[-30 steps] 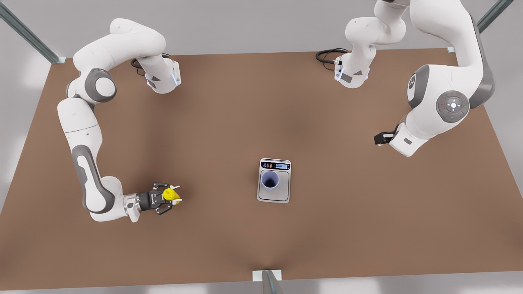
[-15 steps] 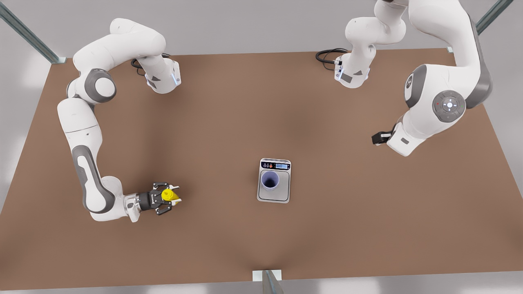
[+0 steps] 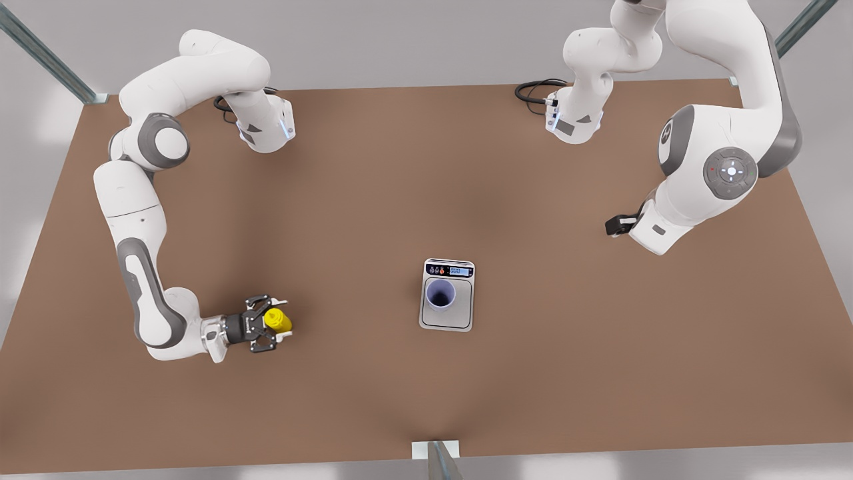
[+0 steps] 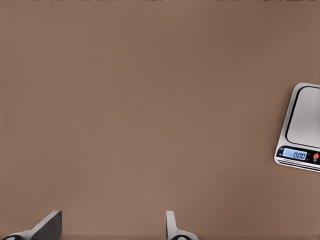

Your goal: Move cup to the weight, pick up sauce bottle, pour sauce

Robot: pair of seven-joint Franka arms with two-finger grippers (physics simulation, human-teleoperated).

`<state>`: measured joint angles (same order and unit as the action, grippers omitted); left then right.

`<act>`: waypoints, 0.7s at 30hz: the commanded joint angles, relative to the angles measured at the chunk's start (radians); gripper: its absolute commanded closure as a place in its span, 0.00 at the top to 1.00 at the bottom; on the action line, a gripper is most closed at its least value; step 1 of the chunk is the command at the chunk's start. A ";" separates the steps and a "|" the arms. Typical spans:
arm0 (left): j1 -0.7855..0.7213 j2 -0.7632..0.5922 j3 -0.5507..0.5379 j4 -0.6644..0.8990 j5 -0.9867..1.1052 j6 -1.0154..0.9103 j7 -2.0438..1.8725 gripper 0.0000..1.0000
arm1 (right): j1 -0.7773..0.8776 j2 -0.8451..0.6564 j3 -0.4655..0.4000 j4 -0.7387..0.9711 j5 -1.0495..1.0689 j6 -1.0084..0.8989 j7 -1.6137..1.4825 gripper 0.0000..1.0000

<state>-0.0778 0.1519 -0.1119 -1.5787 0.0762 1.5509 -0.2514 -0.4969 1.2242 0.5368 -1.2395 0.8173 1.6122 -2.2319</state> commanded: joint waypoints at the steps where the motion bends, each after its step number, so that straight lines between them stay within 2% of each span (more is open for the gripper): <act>1: -0.005 0.000 0.000 0.000 0.000 0.000 0.000 1.00 | 0.000 0.000 0.000 0.000 0.002 0.000 0.000 1.00; 21: -0.014 0.003 0.000 0.000 0.000 0.000 -0.017 1.00 | -0.018 0.000 -0.001 0.002 0.003 -0.003 -0.002 1.00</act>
<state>-0.0930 0.1550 -0.1119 -1.5785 0.0764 1.5509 -0.2684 -0.5169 1.2228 0.5353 -1.2379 0.8207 1.6077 -2.2335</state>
